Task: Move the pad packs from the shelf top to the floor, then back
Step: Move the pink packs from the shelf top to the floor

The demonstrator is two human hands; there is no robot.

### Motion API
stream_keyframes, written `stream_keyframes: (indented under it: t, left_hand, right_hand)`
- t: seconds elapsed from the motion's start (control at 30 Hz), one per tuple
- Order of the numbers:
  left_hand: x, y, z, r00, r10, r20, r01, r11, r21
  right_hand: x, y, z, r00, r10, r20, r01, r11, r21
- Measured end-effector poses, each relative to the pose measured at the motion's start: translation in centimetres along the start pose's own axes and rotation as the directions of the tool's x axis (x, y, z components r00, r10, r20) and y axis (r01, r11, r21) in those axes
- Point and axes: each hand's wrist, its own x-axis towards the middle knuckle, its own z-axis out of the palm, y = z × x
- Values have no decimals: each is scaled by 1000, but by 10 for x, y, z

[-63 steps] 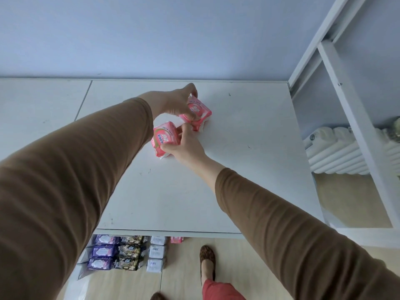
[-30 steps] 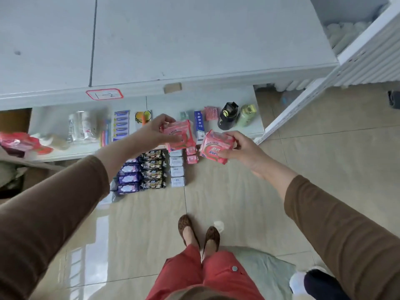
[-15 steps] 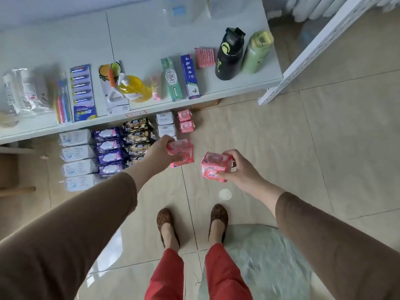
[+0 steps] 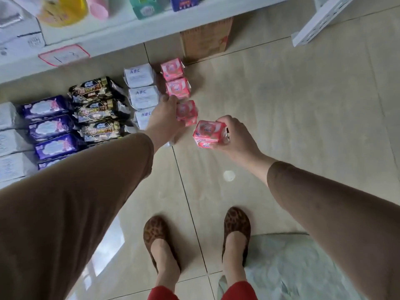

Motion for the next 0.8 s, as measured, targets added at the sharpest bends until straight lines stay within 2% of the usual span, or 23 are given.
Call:
stream_keyframes:
  t: [0.13,0.3,0.57,0.8]
  left_hand:
    - [35,-21,33,990,85,-110,-49,955,294]
    - [58,-40,61,966,174,-192,-70,888,454]
    - [70,-48,71,955,158,-251,-16,873,488]
    - [30,-54,52,966,125,-225,-23,912,409]
  right_hand:
    - [20,33,36,1000,-18,-15,18,1000,-12]
    - [29,59,64,1000,-19,-24,19,1000,8]
    - [39,71,81,999,-39,-25,39,999,33]
    - [56,52,78,997,-71,-28,69,995,-74]
